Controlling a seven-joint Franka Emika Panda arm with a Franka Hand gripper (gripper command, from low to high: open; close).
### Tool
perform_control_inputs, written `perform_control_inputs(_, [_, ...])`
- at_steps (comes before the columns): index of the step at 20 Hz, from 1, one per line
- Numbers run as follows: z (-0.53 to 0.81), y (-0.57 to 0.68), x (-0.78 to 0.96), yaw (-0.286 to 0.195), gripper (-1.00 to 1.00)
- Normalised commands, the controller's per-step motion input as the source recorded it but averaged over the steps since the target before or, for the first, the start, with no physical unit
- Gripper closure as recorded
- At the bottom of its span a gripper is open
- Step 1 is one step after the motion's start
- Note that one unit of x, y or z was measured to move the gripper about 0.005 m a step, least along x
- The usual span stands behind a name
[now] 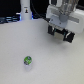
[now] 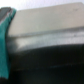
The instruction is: Open the kcup holder, insert the kcup into the holder, and close the kcup holder
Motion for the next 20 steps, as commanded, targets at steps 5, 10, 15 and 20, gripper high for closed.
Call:
perform_control_inputs(5, [0.14,-0.47,0.82,-0.065,1.0])
perform_control_inputs(10, [0.12,-0.48,0.79,-0.059,1.0])
perform_control_inputs(15, [0.06,-0.29,0.42,-0.037,-1.0])
perform_control_inputs(20, [0.12,-0.15,0.17,-0.034,-1.0])
